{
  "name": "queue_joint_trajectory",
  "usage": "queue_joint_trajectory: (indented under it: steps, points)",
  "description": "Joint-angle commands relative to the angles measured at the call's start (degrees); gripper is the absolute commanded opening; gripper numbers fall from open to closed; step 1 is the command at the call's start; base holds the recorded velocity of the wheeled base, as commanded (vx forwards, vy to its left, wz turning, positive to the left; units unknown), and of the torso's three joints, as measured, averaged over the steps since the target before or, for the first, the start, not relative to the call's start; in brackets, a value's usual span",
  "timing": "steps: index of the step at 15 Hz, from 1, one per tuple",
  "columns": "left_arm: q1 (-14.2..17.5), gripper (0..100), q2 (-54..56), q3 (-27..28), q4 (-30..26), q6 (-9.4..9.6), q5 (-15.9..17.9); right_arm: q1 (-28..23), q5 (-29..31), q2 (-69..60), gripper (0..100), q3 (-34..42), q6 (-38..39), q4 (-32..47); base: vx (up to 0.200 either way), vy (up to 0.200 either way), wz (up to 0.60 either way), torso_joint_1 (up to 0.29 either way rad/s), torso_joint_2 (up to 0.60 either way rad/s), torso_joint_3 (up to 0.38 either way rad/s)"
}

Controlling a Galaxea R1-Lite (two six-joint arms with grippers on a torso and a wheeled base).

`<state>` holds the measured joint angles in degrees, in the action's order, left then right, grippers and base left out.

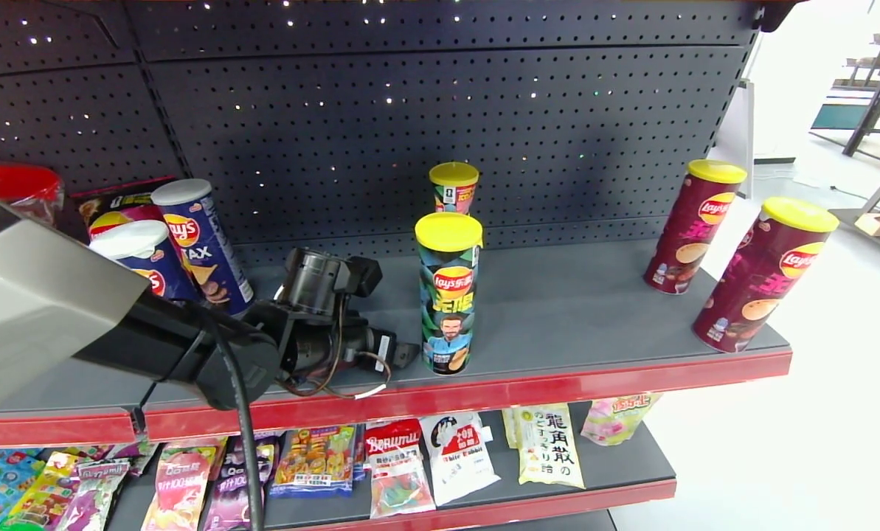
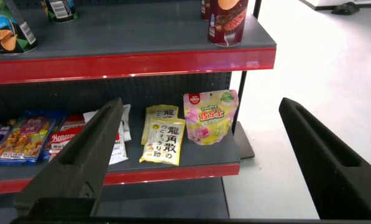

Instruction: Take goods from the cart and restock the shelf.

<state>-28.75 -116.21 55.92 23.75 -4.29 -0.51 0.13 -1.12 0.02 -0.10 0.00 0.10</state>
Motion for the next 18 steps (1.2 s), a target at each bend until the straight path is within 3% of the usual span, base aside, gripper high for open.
queue_joint_trajectory:
  steps: [1,18]
  points:
    - [0.01,100,-0.07,0.24,-0.02,-0.02,-0.02,0.04,-0.02,-0.02,100,0.01,0.0,-0.01,0.0,0.0,0.0,0.0,0.0,0.0]
    - [-0.7,100,-1.65,2.0,-0.28,0.07,-0.02,0.04,-0.02,-0.02,100,0.01,0.0,-0.01,0.0,0.0,0.0,0.0,0.0,0.0]
